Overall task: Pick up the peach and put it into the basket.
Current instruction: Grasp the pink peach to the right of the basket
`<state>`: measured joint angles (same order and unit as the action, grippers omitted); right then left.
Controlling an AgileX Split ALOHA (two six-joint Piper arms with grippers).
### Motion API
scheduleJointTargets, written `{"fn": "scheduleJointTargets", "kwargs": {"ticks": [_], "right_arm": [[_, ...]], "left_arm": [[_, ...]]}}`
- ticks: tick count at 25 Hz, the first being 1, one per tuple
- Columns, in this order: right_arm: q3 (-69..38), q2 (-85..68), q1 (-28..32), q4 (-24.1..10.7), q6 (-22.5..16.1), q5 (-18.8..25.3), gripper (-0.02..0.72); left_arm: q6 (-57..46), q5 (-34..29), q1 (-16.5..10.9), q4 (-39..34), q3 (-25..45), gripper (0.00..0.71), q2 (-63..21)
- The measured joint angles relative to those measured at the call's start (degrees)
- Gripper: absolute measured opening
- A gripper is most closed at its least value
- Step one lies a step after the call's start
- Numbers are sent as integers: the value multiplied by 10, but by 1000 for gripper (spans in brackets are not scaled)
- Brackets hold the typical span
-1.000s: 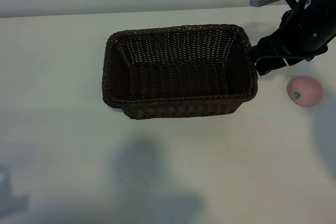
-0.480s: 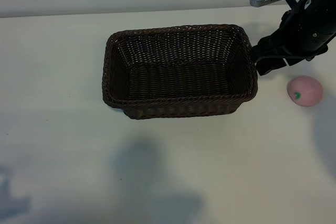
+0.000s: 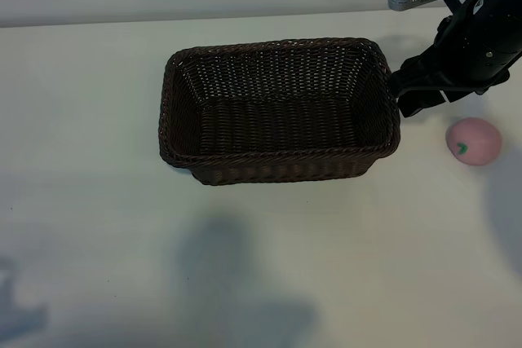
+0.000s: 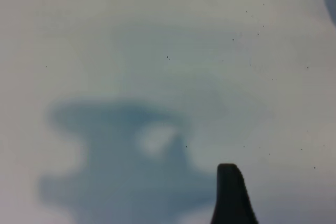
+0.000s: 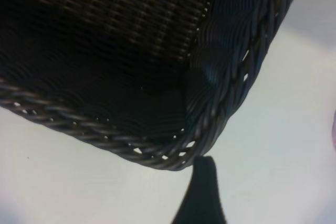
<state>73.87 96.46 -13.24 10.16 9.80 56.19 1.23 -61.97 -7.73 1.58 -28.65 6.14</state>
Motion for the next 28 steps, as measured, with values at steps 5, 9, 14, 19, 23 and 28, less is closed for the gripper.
{"fn": "scheduleJointTargets", "kwargs": {"ticks": [5,9,14,19,23,28], "right_arm": [[0,0,0,0,0,0,596],[0,0,0,0,-7,-2,596],[0,0,0,-1,-27,-5,596],[0,0,0,-12,-32,-5,596],[0,0,0,-24,-42,-5,596],[0,0,10,-81,-98,-7,596]], "left_arm": [[1,0,0,0,0,471,0],[1,-1,0,0,0,471,0],[1,-1,9,0,0,471,-8],[0,-3,27,-1,0,471,-64],[0,-3,28,-1,0,471,-66],[0,-3,31,-2,0,471,-66]]}}
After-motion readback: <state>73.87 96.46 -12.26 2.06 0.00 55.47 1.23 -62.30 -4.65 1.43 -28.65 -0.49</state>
